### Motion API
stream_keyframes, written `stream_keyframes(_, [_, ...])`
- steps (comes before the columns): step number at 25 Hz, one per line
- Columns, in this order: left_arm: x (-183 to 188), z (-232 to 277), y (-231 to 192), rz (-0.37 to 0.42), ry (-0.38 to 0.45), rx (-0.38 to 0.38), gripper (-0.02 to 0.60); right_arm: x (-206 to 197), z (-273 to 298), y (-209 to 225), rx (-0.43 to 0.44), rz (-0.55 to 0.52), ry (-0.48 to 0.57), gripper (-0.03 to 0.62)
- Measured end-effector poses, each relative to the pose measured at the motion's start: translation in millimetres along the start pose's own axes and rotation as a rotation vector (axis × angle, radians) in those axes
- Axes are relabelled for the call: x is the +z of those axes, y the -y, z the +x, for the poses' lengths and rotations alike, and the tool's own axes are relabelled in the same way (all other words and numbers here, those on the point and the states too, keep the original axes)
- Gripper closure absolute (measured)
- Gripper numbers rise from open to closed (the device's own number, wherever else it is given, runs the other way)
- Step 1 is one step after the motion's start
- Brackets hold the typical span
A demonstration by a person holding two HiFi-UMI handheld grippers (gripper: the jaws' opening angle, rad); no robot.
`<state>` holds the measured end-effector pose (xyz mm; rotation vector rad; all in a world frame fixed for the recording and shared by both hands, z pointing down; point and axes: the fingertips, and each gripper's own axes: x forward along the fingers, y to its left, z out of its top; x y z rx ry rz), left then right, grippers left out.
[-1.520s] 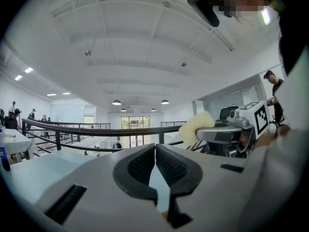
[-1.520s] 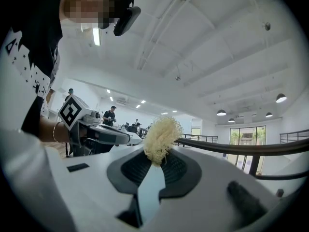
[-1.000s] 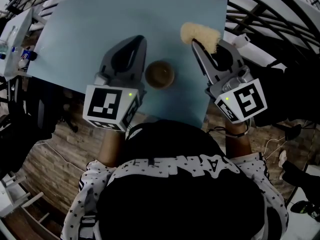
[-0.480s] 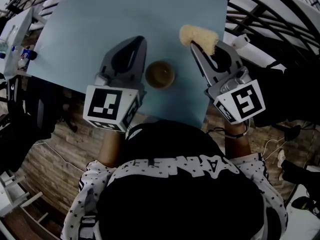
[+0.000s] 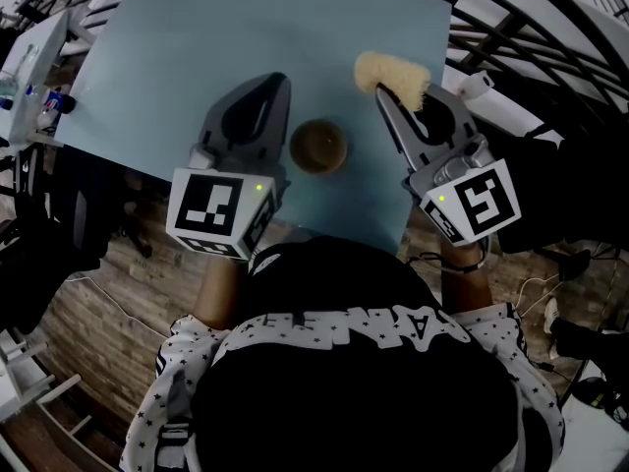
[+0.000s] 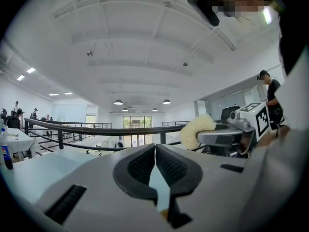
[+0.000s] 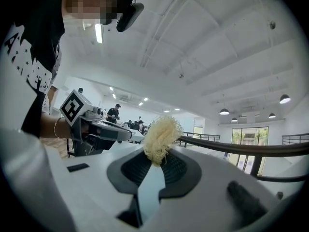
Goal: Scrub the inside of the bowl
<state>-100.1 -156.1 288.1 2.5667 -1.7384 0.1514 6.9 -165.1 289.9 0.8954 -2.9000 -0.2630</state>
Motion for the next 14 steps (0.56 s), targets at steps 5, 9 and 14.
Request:
stream_keyframes(5, [-0.9, -2.2, -1.6, -0.004, 0.001, 0.001, 0.563, 0.0, 1.2, -3.3, 0.003, -0.003, -0.004, 0.534])
stream_keyframes(9, [-3.3, -1.9, 0.5, -0.007, -0.002, 0.000, 0.563, -1.6, -0.6, -3.9, 0.004, -0.003, -0.007, 0.534])
stream_keyframes(14, [-3.0, -4.3, 3.0, -0.008, 0.000, -0.001, 0.563, -1.9, -3.8, -5.8, 0.003, -0.001, -0.008, 0.534])
